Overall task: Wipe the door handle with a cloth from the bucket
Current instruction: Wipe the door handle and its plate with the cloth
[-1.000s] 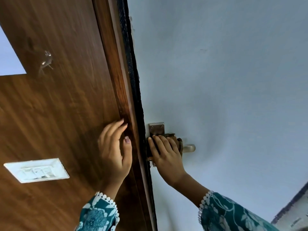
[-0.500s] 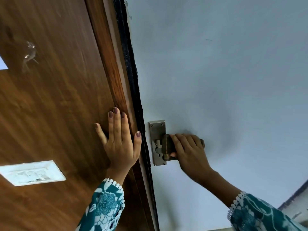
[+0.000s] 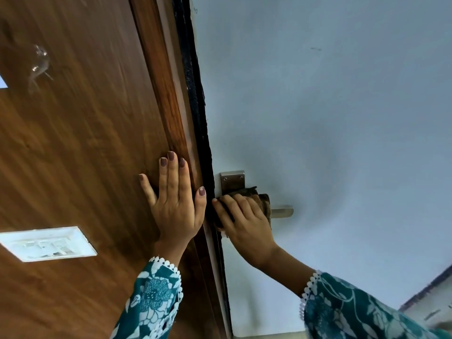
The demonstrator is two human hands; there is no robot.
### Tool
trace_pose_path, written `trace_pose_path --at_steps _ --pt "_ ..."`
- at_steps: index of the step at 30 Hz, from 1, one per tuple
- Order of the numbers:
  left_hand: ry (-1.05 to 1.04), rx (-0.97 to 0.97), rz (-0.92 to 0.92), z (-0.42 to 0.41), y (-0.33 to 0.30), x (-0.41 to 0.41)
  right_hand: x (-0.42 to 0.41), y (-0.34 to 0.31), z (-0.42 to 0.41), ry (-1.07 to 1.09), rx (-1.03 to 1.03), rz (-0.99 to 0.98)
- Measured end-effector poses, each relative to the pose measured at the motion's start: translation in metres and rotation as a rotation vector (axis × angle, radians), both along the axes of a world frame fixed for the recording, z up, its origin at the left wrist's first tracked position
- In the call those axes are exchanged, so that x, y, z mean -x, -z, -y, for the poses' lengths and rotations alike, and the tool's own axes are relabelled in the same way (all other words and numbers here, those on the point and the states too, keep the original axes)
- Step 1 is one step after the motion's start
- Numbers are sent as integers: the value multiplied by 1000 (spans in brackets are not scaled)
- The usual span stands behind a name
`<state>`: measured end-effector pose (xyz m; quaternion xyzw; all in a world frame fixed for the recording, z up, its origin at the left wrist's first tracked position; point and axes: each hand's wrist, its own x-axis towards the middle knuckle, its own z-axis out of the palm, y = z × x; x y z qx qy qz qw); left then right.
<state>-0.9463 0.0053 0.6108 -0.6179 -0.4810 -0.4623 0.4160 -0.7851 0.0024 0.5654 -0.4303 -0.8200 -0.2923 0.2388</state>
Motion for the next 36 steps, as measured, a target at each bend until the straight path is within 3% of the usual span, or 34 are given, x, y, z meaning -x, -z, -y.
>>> trace_pose_path --at_steps 9,15,19,22,25,30,33,36 --pt "-22 -50 -16 -3 3 3 -45 -14 -2 6 40 -163" --pt "-24 -64 -39 -3 3 7 -87 -13 -15 8 182 -117" --pt "-25 -62 -37 -4 4 7 -109 -10 -20 -70 324 -251" --pt "-28 -58 -35 -5 4 7 -115 -1 -19 -178 538 -644" --pt "-23 -62 -43 -5 5 7 -98 16 -6 -338 788 -1343" --pt "-26 -63 -41 -5 5 6 -39 23 8 -512 757 -2176" --pt "-23 -59 -46 -4 5 6 -10 11 9 -514 752 -2529" --pt "-33 -57 -52 -4 6 6 23 1 15 -556 849 -2674"
